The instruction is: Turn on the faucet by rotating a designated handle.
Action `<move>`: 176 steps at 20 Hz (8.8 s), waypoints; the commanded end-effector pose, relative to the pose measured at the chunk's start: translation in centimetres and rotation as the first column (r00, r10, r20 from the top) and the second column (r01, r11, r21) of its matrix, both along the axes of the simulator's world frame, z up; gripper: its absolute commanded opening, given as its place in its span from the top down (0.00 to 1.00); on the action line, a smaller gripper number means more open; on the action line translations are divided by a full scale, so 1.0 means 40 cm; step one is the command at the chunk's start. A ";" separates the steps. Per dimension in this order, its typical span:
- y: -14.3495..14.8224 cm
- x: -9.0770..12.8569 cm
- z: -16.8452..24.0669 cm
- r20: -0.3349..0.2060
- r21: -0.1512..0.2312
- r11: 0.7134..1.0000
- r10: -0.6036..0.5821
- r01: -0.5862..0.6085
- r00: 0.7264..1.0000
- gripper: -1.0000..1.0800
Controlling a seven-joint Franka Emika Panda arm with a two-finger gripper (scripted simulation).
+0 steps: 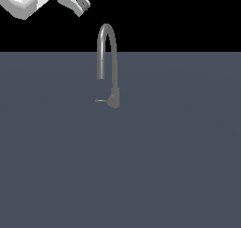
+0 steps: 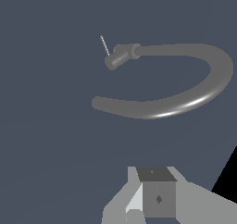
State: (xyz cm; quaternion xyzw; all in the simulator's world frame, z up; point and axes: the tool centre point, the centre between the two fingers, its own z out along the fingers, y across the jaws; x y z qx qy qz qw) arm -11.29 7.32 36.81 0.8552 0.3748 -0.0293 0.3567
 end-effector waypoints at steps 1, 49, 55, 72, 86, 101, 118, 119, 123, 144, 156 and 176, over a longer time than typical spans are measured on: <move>0.011 0.018 -0.025 -0.004 -0.050 0.997 0.055 -0.055 0.998 1.00; 0.089 0.232 -0.469 -0.351 -0.633 0.358 0.658 -0.686 0.667 1.00; 0.082 0.255 -0.525 -0.419 -0.660 0.225 0.681 -0.717 0.600 1.00; 0.039 0.328 -0.676 -0.619 -0.662 -0.164 0.670 -0.731 0.410 1.00; 0.007 0.374 -0.741 -0.713 -0.623 -0.348 0.622 -0.700 0.324 1.00; 0.027 0.382 -0.682 -0.719 -0.619 -0.361 0.618 -0.698 0.319 1.00; -0.003 0.378 -0.555 -0.719 -0.618 -0.360 0.618 -0.699 0.318 1.00; -0.006 0.378 -0.545 -0.719 -0.619 -0.360 0.618 -0.698 0.318 1.00; -0.030 0.372 -0.593 -0.730 -0.595 -0.359 0.616 -0.719 0.296 1.00; -0.189 0.347 -0.555 -0.719 -0.617 -0.364 0.620 -0.698 0.312 1.00; -0.189 0.345 -0.624 -0.713 -0.624 -0.369 0.630 -0.689 0.308 1.00; -0.186 0.350 -0.750 -0.716 -0.623 -0.359 0.619 -0.695 0.321 1.00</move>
